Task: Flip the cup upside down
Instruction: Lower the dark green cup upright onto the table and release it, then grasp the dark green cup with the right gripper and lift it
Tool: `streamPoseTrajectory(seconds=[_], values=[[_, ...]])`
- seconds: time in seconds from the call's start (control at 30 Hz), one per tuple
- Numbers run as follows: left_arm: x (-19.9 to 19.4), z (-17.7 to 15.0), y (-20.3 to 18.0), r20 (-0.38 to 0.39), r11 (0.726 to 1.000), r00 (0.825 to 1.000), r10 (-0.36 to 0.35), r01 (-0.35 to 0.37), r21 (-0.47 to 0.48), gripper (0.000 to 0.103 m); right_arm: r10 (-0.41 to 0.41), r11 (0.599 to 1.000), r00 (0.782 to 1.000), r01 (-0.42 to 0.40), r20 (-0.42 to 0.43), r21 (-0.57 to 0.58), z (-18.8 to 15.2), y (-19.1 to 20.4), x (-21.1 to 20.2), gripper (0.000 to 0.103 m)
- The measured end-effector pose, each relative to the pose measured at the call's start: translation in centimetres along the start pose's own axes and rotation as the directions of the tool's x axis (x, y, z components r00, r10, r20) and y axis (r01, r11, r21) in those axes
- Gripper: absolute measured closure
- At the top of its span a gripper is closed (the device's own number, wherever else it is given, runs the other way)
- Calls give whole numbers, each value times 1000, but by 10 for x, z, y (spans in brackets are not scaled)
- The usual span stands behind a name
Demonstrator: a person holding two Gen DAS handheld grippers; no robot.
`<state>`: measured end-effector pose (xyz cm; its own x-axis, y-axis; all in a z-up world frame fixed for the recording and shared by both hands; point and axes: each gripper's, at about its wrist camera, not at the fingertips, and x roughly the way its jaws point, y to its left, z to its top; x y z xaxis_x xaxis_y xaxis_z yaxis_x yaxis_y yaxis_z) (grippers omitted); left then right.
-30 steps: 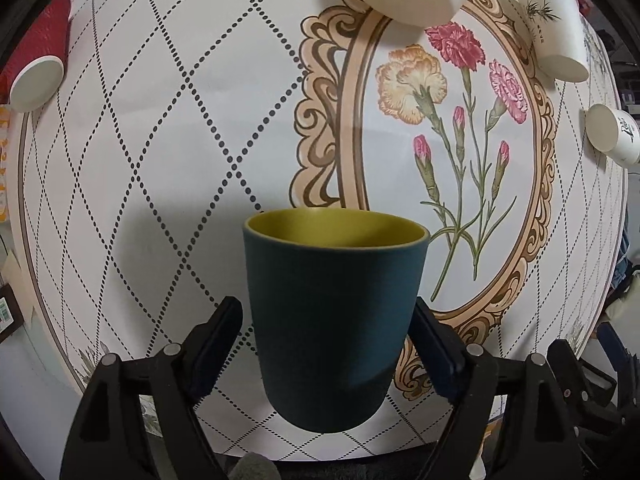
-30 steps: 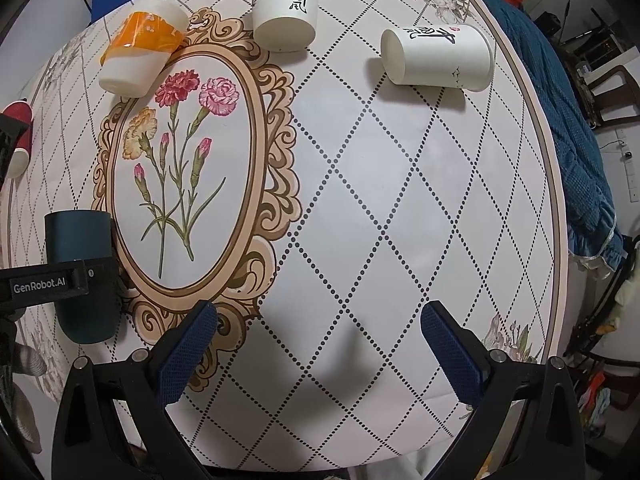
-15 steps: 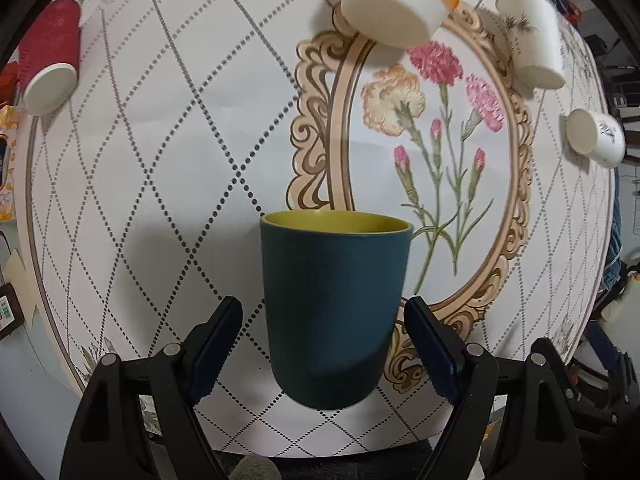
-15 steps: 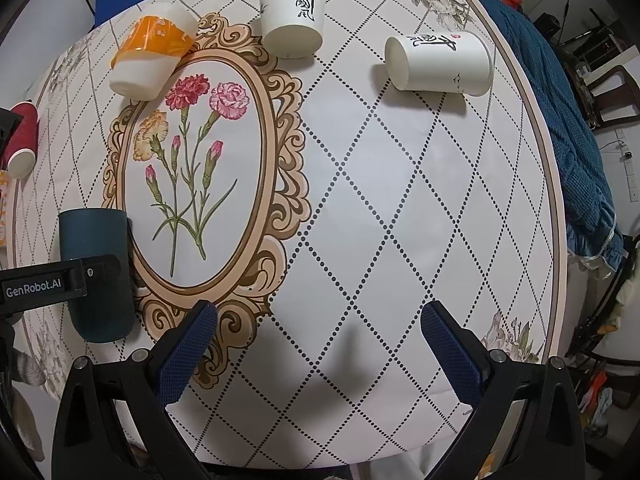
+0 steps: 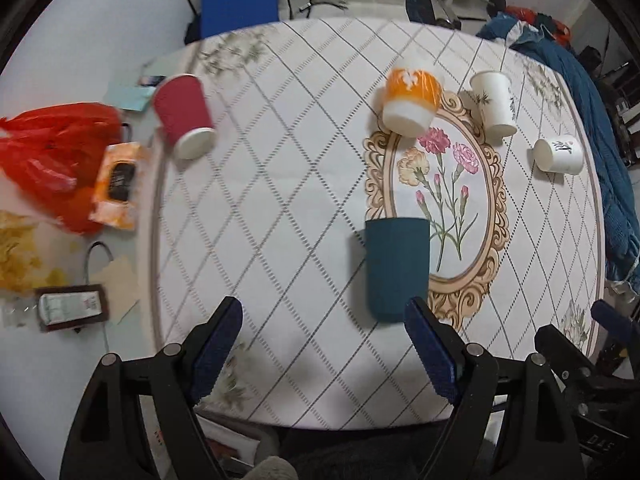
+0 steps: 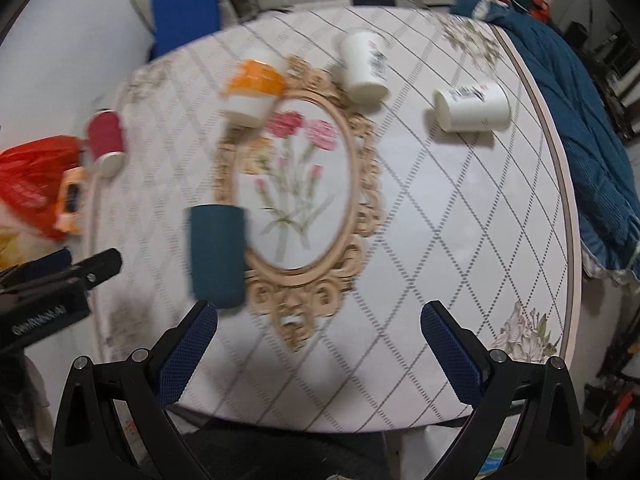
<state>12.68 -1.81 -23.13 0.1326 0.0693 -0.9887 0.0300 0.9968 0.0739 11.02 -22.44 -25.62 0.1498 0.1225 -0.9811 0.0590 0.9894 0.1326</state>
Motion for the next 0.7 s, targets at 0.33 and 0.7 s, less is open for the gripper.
streamPoseTrajectory(seconds=[0.33, 0.7], values=[[-52, -38, 19, 64, 999, 998, -4, 7, -49, 20, 121, 990, 992, -118, 41, -78, -29, 48, -69, 0], [-30, -41, 46, 55, 994, 998, -14, 20, -107, 16, 81, 982, 997, -79, 6, -174, -18, 72, -69, 0]])
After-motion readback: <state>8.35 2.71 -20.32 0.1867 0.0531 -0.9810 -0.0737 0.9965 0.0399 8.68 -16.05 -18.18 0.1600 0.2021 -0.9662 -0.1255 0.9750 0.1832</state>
